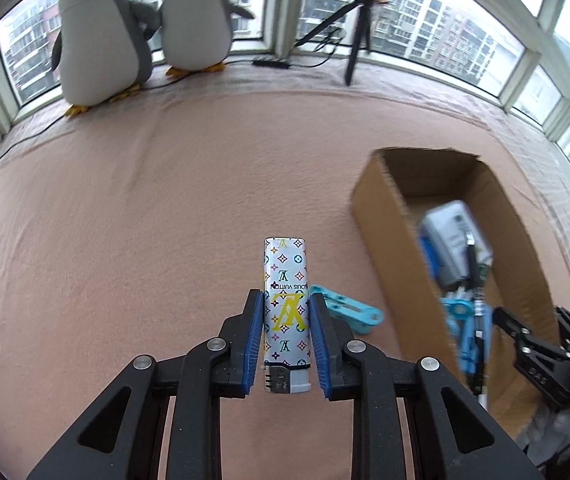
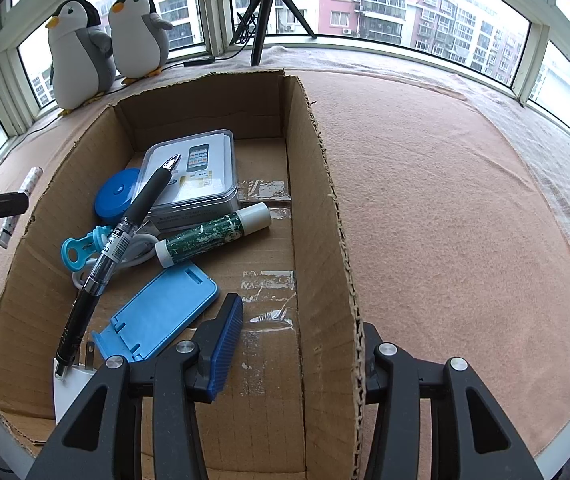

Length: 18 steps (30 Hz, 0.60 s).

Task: Organize rigid objects
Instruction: 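Carry the patterned lighter into the box and open the left tool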

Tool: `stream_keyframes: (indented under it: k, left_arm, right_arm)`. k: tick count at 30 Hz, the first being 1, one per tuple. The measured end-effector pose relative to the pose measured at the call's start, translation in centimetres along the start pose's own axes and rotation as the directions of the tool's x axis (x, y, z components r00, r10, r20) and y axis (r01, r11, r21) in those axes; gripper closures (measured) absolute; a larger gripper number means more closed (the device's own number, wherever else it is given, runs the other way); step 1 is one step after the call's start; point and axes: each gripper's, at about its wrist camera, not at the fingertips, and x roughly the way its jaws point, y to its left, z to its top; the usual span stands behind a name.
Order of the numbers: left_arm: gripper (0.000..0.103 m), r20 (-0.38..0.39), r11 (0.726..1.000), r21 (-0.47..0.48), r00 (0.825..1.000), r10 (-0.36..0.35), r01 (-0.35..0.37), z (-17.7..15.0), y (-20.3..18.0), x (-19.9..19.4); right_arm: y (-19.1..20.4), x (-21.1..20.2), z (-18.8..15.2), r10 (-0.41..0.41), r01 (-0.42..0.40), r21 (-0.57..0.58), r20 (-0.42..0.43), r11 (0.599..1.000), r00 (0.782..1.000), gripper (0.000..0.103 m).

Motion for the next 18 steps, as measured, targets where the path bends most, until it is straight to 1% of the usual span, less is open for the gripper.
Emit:
stream_keyframes:
  k: [6, 10, 16, 18]
  left_arm:
    - [0.078, 0.035, 0.995, 0.085, 0.997, -0.064, 0.061, -0.3, -4.3, -2.3]
    - [0.078, 0.041, 0.985, 0.145, 0.994, -0.102, 0.095, -0.6, -8.0, -3.3]
    - [0.078, 0.028, 0.968, 0.219, 0.990, -0.135, 0.126, -0.7, -12.6, -2.7]
    - [0.078, 0.017, 0.964, 0.228, 0.989, -0.145, 0.138, -0.8, -13.8, -2.3]
  right_arm:
    - [0.0, 0.0, 0.0, 0.000, 0.000, 0.000, 0.001, 1.000, 1.000, 0.061]
    - [0.0, 0.0, 0.0, 0.000, 0.000, 0.000, 0.000, 1.000, 1.000, 0.061]
    - [0.0, 0.0, 0.0, 0.000, 0.000, 0.000, 0.000, 1.000, 1.000, 0.061]
    - [0.0, 0.0, 0.0, 0.000, 0.000, 0.000, 0.000, 1.000, 1.000, 0.061]
